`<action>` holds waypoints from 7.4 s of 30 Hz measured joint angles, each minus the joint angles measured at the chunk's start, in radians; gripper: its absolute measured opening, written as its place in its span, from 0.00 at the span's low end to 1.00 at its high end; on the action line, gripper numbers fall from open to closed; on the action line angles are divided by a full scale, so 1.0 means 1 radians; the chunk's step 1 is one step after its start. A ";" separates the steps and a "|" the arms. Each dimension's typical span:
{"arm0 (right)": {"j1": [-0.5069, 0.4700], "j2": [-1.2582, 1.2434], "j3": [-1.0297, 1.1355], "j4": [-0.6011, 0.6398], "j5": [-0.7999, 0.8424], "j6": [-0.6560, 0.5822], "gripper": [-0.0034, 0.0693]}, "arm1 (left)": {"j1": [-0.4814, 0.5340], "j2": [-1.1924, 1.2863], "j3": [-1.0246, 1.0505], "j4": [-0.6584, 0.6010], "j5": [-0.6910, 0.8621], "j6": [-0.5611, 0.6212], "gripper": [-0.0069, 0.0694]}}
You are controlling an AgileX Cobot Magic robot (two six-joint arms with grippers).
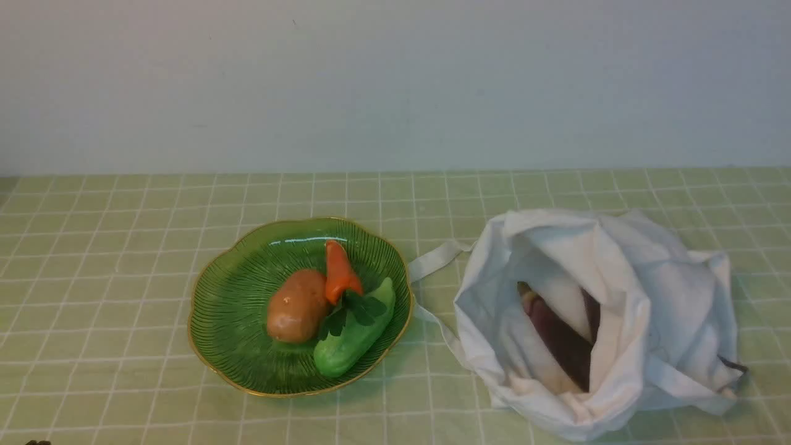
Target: Take vegetables from bag on green coffee tablecloth place on plate.
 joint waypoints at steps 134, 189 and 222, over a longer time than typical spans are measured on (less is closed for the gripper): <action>0.557 1.565 -1.331 -0.008 0.647 0.196 0.52 | 0.000 0.000 0.000 0.000 0.000 0.000 0.08; 0.716 1.827 -2.162 -0.200 0.866 0.248 0.08 | 0.000 0.000 0.000 0.000 0.000 0.000 0.08; 0.714 0.010 -0.531 -0.302 0.001 0.578 0.02 | 0.000 0.000 0.000 0.000 0.000 0.000 0.08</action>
